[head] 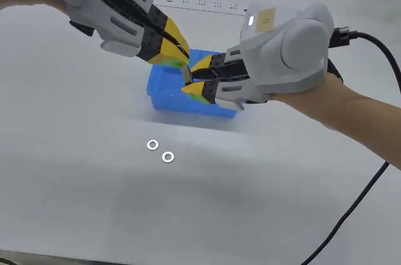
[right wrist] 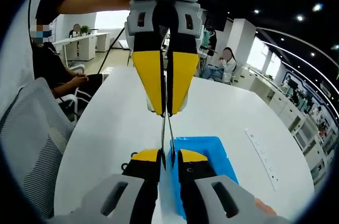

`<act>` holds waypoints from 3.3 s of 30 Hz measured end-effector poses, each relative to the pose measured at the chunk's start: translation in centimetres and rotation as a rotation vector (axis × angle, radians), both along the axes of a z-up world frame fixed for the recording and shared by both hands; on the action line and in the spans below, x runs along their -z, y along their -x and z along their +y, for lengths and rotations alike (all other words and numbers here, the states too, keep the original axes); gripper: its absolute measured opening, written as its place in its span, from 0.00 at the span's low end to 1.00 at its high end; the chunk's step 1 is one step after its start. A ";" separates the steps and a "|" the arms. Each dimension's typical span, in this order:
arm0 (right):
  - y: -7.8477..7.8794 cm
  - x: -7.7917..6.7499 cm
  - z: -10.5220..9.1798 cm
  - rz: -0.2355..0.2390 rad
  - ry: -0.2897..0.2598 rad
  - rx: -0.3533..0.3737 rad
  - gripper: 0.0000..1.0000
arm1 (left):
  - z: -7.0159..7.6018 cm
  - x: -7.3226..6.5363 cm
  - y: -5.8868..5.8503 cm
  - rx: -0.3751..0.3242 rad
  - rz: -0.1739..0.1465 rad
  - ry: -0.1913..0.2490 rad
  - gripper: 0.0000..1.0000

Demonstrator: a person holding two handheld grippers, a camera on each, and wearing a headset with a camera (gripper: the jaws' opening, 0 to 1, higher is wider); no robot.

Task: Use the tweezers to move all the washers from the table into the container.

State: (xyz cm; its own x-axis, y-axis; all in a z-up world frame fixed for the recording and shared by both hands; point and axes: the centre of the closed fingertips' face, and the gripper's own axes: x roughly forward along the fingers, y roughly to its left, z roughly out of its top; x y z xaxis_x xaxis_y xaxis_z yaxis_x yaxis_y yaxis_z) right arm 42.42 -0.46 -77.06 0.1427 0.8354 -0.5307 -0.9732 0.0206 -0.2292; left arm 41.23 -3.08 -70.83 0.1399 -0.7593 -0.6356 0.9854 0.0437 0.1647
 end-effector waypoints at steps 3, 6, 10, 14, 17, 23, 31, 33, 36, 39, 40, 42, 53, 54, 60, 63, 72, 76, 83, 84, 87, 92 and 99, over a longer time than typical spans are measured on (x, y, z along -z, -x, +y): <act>0.6 0.2 0.2 0.006 0.003 -0.010 0.14 | 0.1 0.2 0.9 0.001 0.009 -0.006 0.06; 1.6 0.5 0.3 0.015 0.004 -0.015 0.14 | 0.2 0.5 1.8 -0.002 0.018 -0.010 0.06; 2.9 1.0 0.5 0.029 0.005 -0.023 0.14 | 0.5 1.0 2.8 -0.010 0.035 -0.011 0.06; 3.9 1.6 0.8 0.049 0.005 -0.027 0.14 | 0.8 1.5 3.6 -0.026 0.055 -0.003 0.06; 4.3 1.9 0.9 0.056 0.007 -0.031 0.14 | 1.0 1.8 4.1 -0.037 0.063 0.006 0.06; 5.3 3.0 1.2 0.075 0.022 -0.047 0.14 | 1.5 2.8 4.8 -0.071 0.094 0.029 0.06; 6.1 4.5 1.6 0.107 0.036 -0.059 0.14 | 2.0 4.2 5.5 -0.095 0.130 0.027 0.06; 6.3 4.9 1.7 0.113 0.040 -0.059 0.14 | 2.1 4.6 5.6 -0.099 0.139 0.028 0.06; 6.6 5.5 1.7 0.123 0.047 -0.063 0.13 | 2.1 5.2 5.8 -0.101 0.150 0.025 0.06; 6.7 6.2 1.8 0.130 0.055 -0.063 0.13 | 2.2 5.9 5.9 -0.105 0.160 0.021 0.06; 6.7 6.3 1.8 0.132 0.056 -0.062 0.13 | 2.2 6.0 5.9 -0.106 0.161 0.021 0.06; 6.7 6.5 1.9 0.141 0.054 -0.060 0.13 | 2.4 6.3 5.8 -0.112 0.167 0.020 0.06; 6.4 7.5 2.0 0.163 0.060 -0.060 0.13 | 2.4 7.3 5.4 -0.119 0.180 0.012 0.06; 6.4 7.6 2.1 0.166 0.060 -0.058 0.13 | 2.4 7.4 5.4 -0.119 0.182 0.010 0.06; 6.6 8.1 2.1 0.176 0.059 -0.061 0.13 | 2.4 8.0 5.5 -0.113 0.187 -0.006 0.06; 6.5 8.1 2.1 0.178 0.056 -0.058 0.13 | 2.3 7.9 5.4 -0.112 0.181 0.002 0.06; 6.1 8.1 2.1 0.181 0.053 -0.052 0.13 | 2.3 7.7 5.1 -0.115 0.162 0.008 0.06; 6.1 8.2 2.1 0.178 0.057 -0.057 0.13 | 2.5 8.2 4.8 -0.115 0.163 0.009 0.06; 6.2 8.5 1.7 0.175 0.073 -0.063 0.13 | 2.5 8.3 4.8 -0.113 0.170 0.022 0.06; 6.2 8.5 1.7 0.175 0.076 -0.065 0.13 | 2.4 8.3 4.8 -0.110 0.173 0.025 0.06; 6.2 8.5 1.6 0.172 0.076 -0.065 0.13 | 2.2 8.4 4.8 -0.108 0.173 0.031 0.06; 6.2 8.2 1.8 0.185 0.055 -0.057 0.13 | 2.0 8.5 4.8 -0.095 0.170 0.035 0.06; 6.3 8.2 1.8 0.178 0.053 -0.055 0.11 | 1.7 8.5 4.8 -0.092 0.182 0.044 0.06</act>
